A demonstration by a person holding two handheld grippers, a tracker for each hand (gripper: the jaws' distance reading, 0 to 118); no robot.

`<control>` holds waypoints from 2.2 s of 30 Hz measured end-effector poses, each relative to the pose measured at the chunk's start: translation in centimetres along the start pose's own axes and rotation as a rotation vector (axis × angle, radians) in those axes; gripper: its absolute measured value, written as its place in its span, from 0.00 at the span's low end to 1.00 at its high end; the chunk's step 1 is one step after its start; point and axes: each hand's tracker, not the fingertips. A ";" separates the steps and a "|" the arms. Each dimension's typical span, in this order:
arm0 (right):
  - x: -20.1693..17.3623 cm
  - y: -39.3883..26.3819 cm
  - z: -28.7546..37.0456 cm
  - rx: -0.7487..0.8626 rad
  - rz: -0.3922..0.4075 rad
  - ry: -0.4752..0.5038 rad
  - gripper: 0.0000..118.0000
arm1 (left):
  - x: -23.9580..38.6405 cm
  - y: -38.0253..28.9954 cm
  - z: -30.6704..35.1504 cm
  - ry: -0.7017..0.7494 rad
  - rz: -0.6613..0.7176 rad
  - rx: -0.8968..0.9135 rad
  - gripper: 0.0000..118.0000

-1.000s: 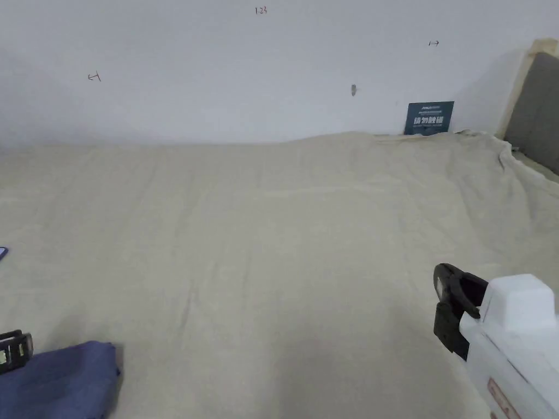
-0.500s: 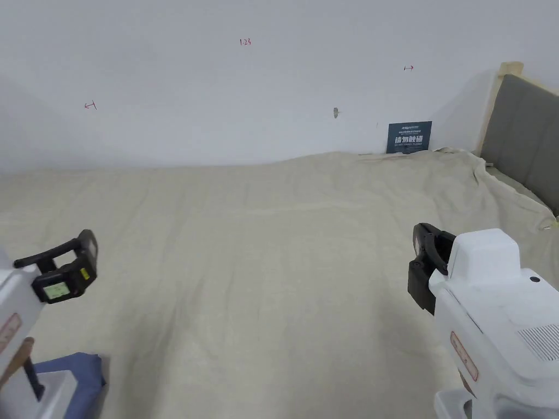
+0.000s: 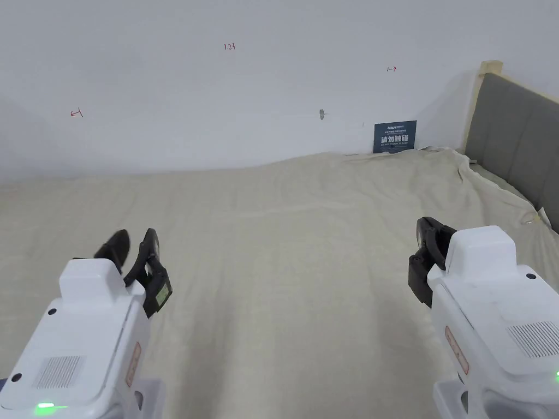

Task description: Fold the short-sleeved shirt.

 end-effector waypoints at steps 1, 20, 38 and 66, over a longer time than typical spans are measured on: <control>0.1 -0.1 0.0 0.002 -0.003 -0.002 0.00 | 0.2 0.0 0.0 -0.003 -0.008 -0.005 0.08; 0.2 -0.6 0.0 0.005 -0.013 -0.017 0.00 | 1.9 -0.9 0.4 0.006 0.012 -0.020 0.00; 0.1 -0.4 -0.1 0.006 -0.007 -0.010 0.00 | 1.9 -0.9 0.4 0.008 0.011 -0.011 0.00; -0.3 -0.4 -0.1 0.006 -0.003 -0.003 0.00 | 1.5 -1.2 0.5 0.008 0.017 -0.012 0.00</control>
